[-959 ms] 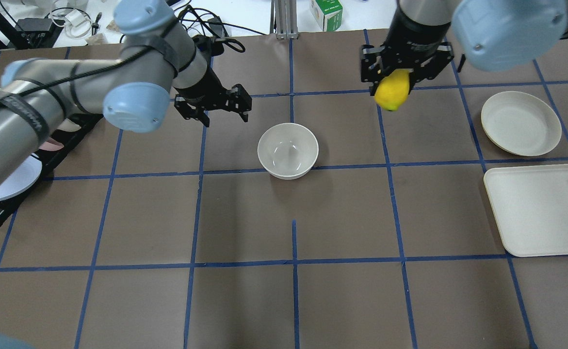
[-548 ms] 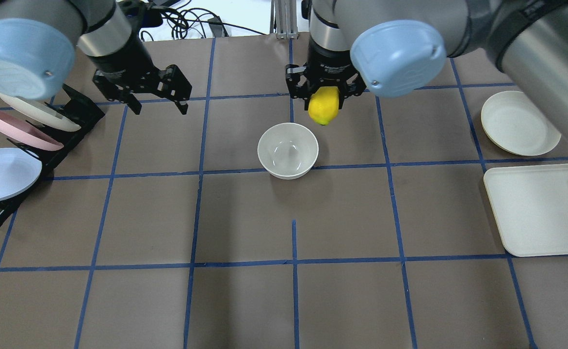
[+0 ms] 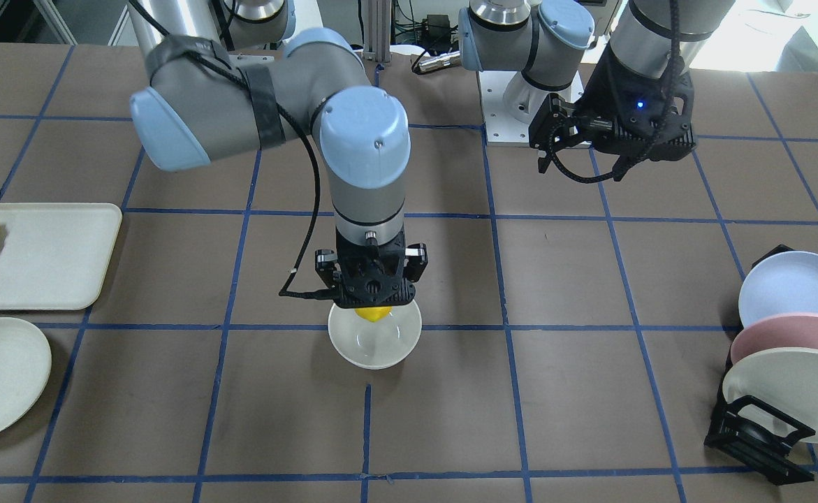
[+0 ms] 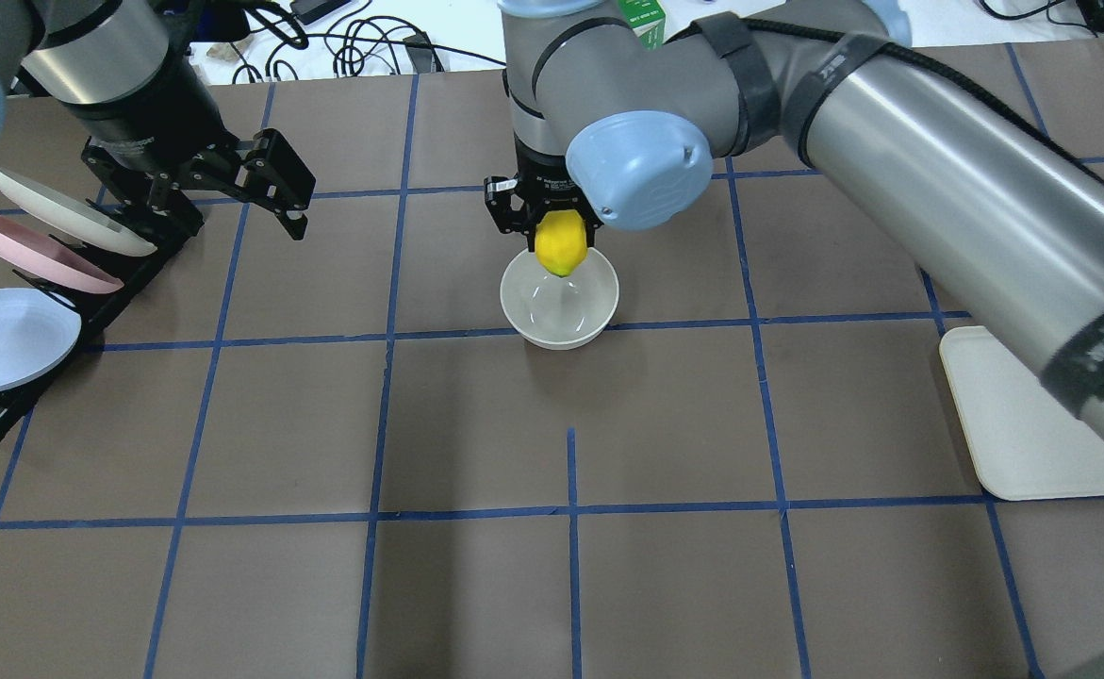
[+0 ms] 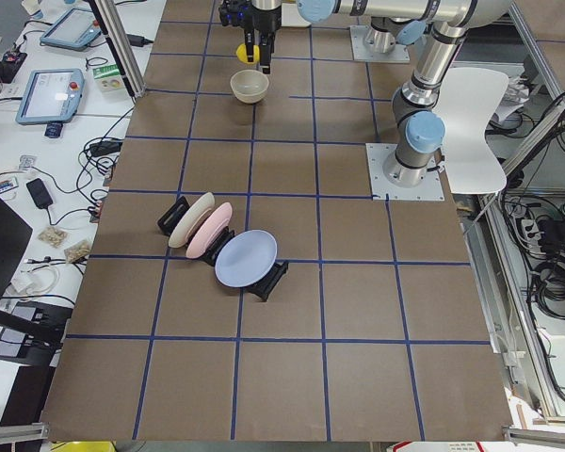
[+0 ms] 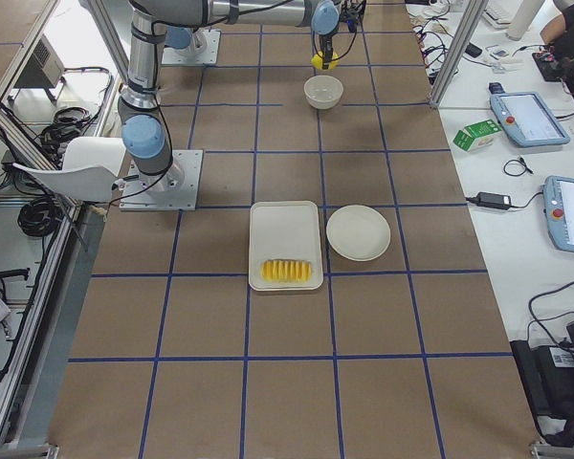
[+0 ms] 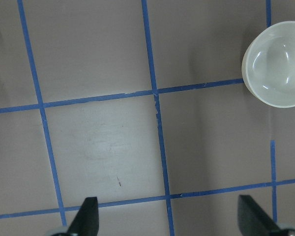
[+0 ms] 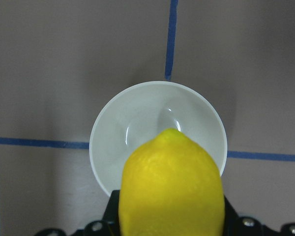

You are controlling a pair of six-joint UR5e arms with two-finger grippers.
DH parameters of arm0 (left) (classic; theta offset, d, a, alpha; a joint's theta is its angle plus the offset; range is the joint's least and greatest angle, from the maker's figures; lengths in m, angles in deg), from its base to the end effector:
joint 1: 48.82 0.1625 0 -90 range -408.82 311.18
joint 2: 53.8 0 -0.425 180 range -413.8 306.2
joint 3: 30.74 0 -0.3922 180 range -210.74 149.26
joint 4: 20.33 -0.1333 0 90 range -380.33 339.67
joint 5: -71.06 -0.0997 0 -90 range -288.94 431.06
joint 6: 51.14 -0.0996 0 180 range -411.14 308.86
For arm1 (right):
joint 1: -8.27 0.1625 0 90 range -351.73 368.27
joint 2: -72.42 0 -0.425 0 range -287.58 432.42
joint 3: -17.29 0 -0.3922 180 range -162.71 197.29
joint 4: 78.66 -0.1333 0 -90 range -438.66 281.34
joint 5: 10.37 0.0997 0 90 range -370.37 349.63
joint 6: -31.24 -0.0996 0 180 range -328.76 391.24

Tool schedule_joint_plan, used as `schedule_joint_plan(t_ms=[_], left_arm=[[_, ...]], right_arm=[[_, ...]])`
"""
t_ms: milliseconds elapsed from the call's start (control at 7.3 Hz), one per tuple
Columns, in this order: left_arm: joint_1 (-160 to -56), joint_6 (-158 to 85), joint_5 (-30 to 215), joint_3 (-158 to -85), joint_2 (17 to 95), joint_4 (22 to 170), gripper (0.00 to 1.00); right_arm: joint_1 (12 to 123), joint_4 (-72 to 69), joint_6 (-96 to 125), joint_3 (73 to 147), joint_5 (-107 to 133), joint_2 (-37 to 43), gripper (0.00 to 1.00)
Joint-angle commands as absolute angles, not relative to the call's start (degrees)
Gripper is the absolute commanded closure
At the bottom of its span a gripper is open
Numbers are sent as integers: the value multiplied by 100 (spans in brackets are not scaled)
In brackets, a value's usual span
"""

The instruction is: Place bowl and put lemon in it

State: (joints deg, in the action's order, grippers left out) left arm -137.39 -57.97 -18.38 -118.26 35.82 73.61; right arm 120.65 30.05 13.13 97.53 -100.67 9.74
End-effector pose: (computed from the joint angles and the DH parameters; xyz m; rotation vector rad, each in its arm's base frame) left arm -0.1221 -0.4899 0.5056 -0.1473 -3.1269 -0.0283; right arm 0.3781 -0.5696 0.3242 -0.1169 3.1372 -0.0324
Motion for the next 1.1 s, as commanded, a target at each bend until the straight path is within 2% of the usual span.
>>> schedule_joint_plan(t_ms=[0,411,548,822,959], left_arm=[[-13785,-5729,-1833,-11776,3602,7336,0],[-13777,-5721,-1833,-11820,3541,7266,0],[-13776,-5729,-1816,-11828,3549,7266,0],[-13776,-5738,-1815,-11846,3541,7275,0],[-13776,-5738,-1824,-11846,3541,7275,0]], right_arm=[[12077,3706,1349,9867,-10213,1615,94],[12077,3972,1349,10184,-10195,1687,94],[12077,3973,1349,10202,-10151,1696,71],[12077,4078,1305,10237,-10186,1696,0],[12068,4043,1305,10228,-10160,1661,0]])
